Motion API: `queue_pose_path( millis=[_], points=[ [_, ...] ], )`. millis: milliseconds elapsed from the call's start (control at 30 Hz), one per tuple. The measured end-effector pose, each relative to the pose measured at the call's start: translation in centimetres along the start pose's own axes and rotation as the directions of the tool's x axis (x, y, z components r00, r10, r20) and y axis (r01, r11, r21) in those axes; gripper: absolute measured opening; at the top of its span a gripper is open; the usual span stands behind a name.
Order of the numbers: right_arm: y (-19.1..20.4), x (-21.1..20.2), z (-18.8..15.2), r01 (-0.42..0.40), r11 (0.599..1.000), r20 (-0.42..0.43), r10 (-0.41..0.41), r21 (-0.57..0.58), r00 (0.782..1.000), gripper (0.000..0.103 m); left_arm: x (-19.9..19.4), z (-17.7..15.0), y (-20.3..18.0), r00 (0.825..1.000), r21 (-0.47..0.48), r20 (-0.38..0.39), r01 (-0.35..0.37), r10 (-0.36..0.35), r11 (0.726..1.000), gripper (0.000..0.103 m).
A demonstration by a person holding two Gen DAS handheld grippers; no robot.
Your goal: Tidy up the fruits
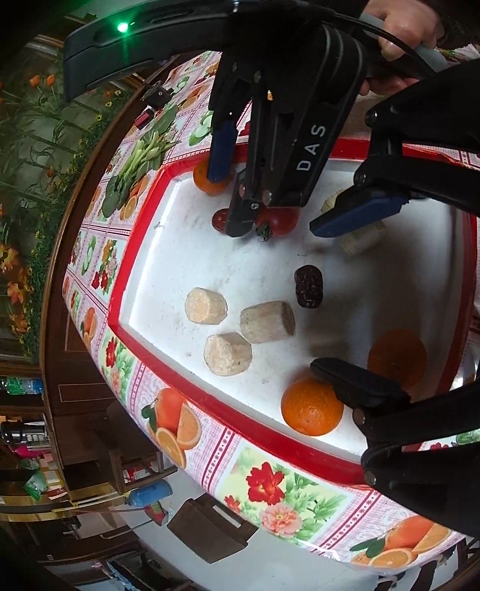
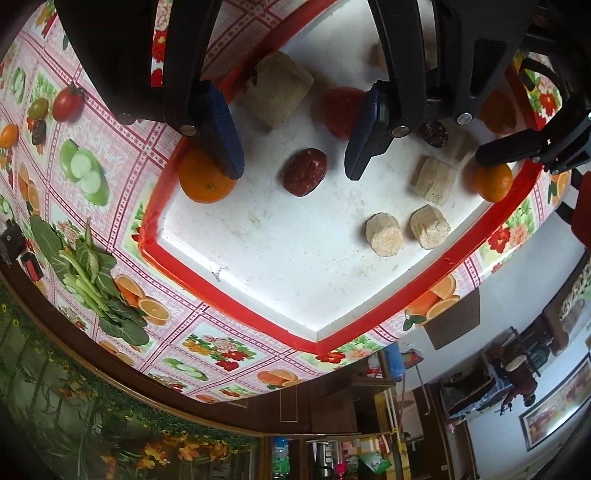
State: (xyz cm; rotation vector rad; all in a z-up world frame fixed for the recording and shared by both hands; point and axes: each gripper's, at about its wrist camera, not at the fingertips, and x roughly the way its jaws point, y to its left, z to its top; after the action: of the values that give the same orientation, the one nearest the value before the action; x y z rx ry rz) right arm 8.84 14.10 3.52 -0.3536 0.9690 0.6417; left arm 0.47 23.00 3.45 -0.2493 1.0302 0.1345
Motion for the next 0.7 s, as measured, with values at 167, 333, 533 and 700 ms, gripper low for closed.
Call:
queue_pose_path(
  millis=[167,333,533,700],
  points=[
    [-0.4,-1.6,-0.7,0.023,1.0,0.028,-0.024,0.018,0.999,0.073,-1.0,-0.2,-0.3,1.0,0.0,0.019,-0.01,0.01,1.0,0.074],
    [-0.9,-3.1,-1.4,0.024,0.999,0.042,-0.025,0.032,0.999,0.073,-2.0,-0.7,-0.7,0.999,-0.019,0.035,-0.029,0.03,0.999,0.075],
    [-1.2,-4.6,-3.0,0.008,0.999,0.043,-0.01,0.048,0.999,0.076,-2.7,-1.4,-1.5,0.997,-0.029,0.036,-0.063,0.064,0.998,0.075],
    [-1.7,-6.1,-4.7,-0.023,0.996,0.044,0.019,0.089,0.999,0.079,-3.5,-2.4,-2.4,0.992,-0.012,0.038,-0.122,0.122,0.992,0.079]
  ],
)
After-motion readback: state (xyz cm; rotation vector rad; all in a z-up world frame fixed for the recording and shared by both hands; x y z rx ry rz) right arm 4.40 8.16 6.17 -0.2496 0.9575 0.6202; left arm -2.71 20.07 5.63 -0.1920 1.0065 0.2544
